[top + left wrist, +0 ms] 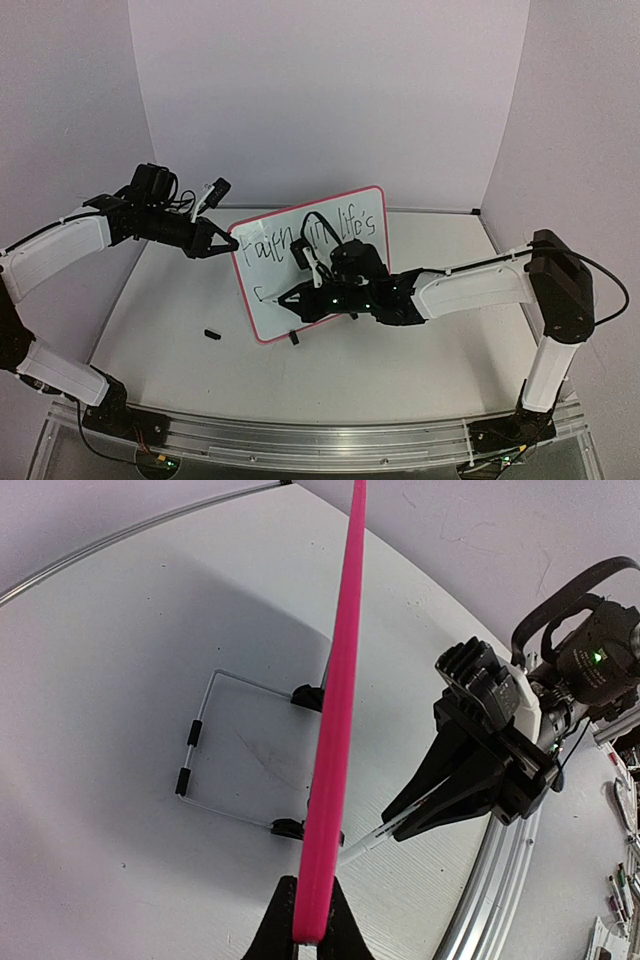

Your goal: Write a sentence on the whiteboard

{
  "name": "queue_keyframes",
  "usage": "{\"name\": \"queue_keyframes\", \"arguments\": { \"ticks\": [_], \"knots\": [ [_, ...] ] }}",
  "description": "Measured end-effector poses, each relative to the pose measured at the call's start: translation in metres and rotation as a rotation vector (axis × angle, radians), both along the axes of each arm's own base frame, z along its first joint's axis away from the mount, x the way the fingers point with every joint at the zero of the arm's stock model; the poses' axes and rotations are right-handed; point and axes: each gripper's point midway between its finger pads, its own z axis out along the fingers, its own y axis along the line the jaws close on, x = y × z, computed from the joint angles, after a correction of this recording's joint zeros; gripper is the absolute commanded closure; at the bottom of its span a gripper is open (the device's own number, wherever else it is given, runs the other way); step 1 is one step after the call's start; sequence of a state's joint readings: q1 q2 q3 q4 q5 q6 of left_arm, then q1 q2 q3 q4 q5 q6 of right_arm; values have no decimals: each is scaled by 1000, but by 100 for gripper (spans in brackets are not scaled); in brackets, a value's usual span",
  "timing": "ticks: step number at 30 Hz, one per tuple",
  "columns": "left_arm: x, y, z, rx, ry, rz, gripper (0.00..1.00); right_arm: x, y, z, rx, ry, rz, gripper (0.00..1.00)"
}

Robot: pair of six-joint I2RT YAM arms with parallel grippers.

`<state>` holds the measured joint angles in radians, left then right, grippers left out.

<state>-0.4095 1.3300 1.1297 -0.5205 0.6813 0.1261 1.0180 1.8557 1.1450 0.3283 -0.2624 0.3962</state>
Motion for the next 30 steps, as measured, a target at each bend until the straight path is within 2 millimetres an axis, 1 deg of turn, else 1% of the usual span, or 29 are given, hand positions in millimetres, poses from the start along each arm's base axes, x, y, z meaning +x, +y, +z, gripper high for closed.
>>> {"name": "queue_keyframes", "arguments": {
  "ticks": [5, 10, 13, 30],
  "knots": [
    [0, 0, 0, 0, 0, 0, 100, 2, -1, 7, 11, -11, -12, 100],
    [0, 0, 0, 0, 0, 0, 100, 7, -3, 27, 48, -46, -39, 100],
    [0, 0, 0, 0, 0, 0, 100, 9, -3, 32, 61, -58, -46, 100],
    [0, 0, 0, 0, 0, 0, 100, 8, -3, 31, 62, -42, -48, 100]
  ]
}}
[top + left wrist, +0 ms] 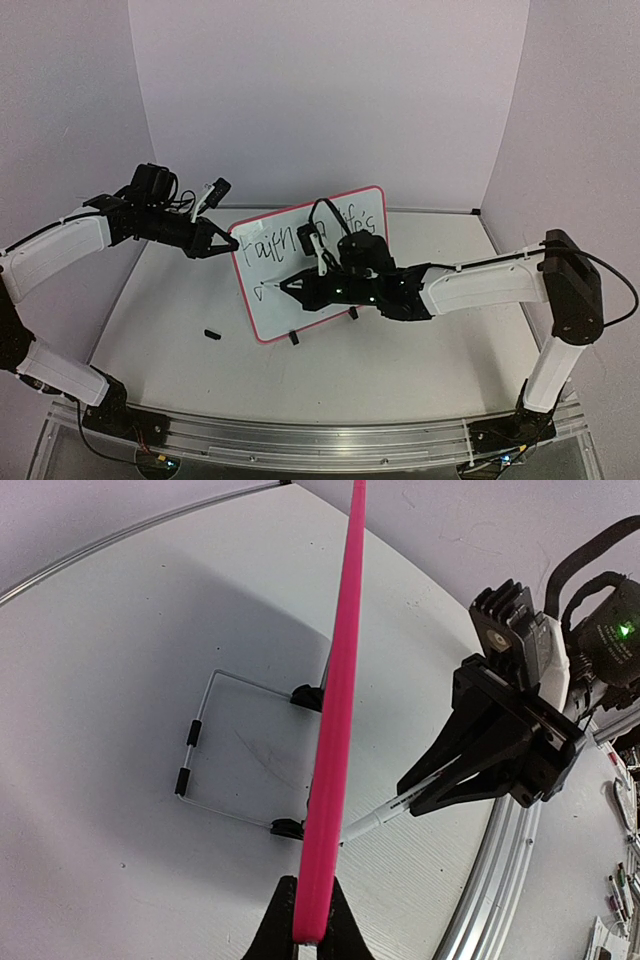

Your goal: Write a sentence on the whiteboard

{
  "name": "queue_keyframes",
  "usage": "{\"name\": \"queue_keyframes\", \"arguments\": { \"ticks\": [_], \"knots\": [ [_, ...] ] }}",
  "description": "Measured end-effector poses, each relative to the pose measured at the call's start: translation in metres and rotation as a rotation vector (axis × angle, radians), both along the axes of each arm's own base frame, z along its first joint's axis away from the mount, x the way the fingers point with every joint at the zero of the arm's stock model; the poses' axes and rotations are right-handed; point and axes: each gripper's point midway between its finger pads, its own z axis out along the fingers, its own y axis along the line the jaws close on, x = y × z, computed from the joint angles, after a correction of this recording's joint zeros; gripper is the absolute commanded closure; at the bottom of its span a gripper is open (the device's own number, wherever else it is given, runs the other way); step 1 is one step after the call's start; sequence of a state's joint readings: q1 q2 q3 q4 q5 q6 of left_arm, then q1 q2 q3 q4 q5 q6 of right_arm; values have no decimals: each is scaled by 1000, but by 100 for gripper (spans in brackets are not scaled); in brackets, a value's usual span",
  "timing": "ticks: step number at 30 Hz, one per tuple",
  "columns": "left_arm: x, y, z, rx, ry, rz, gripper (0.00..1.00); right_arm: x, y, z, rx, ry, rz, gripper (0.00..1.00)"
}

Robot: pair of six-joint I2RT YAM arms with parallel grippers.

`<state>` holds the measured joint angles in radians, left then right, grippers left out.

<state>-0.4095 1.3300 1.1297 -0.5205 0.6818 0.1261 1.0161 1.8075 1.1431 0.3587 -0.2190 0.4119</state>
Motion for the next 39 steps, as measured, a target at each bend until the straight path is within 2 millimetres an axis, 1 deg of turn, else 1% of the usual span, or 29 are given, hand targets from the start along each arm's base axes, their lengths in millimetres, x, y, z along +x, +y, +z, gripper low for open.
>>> {"name": "queue_keyframes", "arguments": {
  "ticks": [5, 10, 24, 27, 31, 37, 39],
  "knots": [
    [0, 0, 0, 0, 0, 0, 100, -2, -1, -9, -22, 18, 6, 100],
    [0, 0, 0, 0, 0, 0, 100, -5, -4, -26, -58, 46, 10, 100],
    [0, 0, 0, 0, 0, 0, 100, -18, -2, -67, -120, 126, 66, 100],
    [0, 0, 0, 0, 0, 0, 100, -19, -1, -68, -120, 131, 72, 100],
    [0, 0, 0, 0, -1, 0, 100, -19, 1, -65, -104, 137, 75, 100],
    [0, 0, 0, 0, -1, 0, 100, -18, 9, -50, -41, 127, 87, 100],
    [0, 0, 0, 0, 0, 0, 100, -18, 8, -41, -21, 120, 88, 100]
  ]
}}
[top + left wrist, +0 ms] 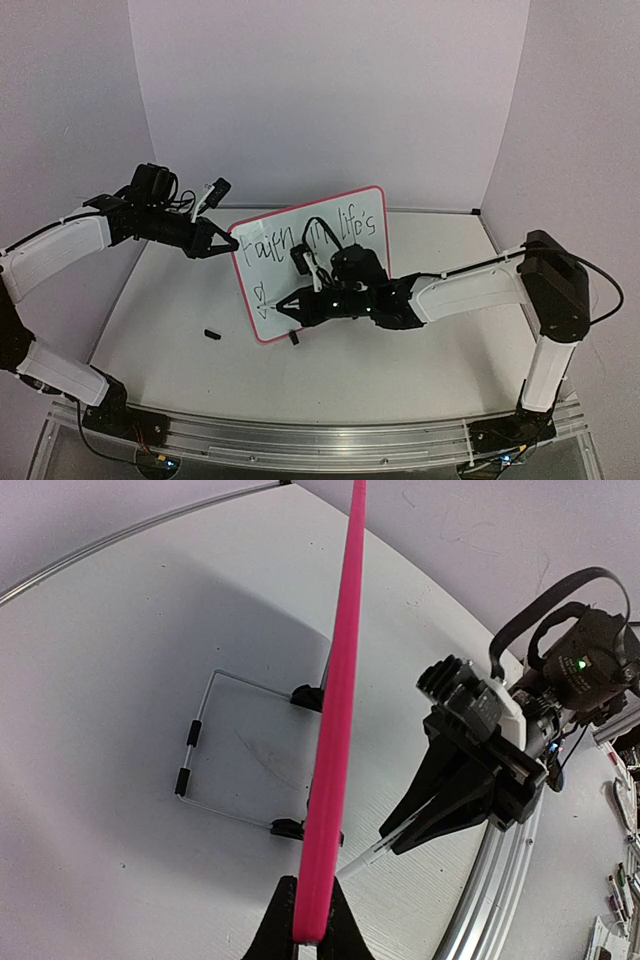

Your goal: Write a sentence on the whiteboard

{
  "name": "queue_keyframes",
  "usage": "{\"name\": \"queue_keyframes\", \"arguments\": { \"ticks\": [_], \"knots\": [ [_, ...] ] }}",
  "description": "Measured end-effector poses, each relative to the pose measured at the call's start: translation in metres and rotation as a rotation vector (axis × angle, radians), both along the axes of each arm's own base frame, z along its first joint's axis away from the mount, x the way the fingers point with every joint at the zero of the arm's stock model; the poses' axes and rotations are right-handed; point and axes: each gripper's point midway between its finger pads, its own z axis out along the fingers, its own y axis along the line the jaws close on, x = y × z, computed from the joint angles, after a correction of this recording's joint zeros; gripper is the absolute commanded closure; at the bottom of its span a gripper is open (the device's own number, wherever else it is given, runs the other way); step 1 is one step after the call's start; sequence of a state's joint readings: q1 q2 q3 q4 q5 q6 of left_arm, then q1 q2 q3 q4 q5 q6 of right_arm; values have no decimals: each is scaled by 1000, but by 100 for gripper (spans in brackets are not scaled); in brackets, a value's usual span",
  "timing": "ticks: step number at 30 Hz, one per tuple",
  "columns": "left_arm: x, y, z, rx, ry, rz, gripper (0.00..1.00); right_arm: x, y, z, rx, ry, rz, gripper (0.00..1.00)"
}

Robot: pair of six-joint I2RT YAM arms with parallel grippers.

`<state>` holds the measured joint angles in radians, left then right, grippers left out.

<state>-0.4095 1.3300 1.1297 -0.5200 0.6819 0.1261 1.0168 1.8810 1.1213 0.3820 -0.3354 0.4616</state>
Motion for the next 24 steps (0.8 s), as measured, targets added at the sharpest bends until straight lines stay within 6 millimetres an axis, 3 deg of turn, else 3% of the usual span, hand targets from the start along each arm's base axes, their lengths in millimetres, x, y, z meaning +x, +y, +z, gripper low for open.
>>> {"name": "queue_keyframes", "arguments": {
  "ticks": [9, 24],
  "knots": [
    [0, 0, 0, 0, 0, 0, 100, -1, -19, 64, 109, -84, -44, 100],
    [0, 0, 0, 0, 0, 0, 100, 20, -30, 35, 57, -48, -105, 100]
  ]
}}
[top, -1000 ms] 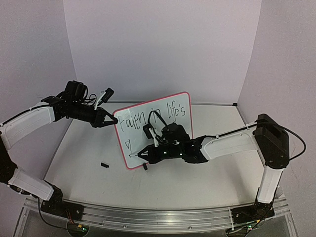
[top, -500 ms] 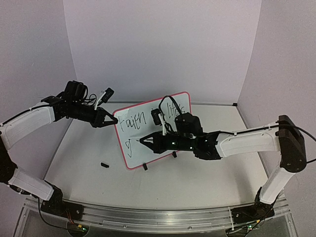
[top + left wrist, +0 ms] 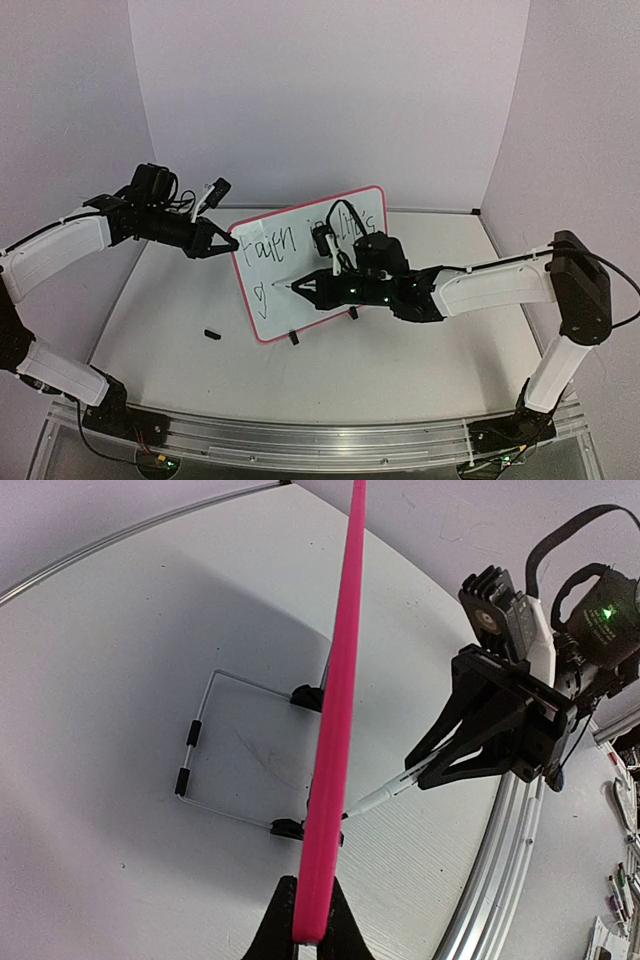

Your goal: Write a sentence on the whiteboard

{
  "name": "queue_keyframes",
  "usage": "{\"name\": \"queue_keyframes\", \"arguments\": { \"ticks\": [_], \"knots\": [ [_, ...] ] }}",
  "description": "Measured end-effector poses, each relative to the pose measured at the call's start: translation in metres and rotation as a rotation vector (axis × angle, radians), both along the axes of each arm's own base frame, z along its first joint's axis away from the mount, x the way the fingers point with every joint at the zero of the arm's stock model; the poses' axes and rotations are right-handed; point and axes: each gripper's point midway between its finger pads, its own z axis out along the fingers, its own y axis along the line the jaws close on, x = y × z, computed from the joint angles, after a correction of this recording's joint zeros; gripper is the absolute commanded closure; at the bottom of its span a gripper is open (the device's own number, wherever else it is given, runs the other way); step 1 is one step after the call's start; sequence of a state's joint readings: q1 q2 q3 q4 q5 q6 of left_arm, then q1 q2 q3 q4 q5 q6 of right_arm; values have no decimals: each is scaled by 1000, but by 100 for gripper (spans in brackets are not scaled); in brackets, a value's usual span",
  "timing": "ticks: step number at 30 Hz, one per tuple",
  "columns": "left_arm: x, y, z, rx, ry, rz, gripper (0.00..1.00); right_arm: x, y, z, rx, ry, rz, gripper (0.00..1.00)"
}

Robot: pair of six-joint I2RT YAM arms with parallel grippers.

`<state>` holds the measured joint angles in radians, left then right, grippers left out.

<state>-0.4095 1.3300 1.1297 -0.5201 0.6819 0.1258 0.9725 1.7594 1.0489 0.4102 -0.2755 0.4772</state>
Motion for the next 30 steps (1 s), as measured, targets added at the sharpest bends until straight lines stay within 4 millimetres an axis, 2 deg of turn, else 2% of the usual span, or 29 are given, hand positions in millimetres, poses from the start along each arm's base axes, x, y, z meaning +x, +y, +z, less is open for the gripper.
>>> {"name": "queue_keyframes", "arguments": {
  "ticks": [4, 17, 30],
  "knots": [
    [0, 0, 0, 0, -1, 0, 100, 2, 0, -8, -14, 11, -2, 100],
    [0, 0, 0, 0, 0, 1, 100, 3, 9, -11, -16, 17, 22, 100],
    [0, 0, 0, 0, 0, 1, 100, 0, 0, -30, -77, 39, 13, 100]
  ]
}}
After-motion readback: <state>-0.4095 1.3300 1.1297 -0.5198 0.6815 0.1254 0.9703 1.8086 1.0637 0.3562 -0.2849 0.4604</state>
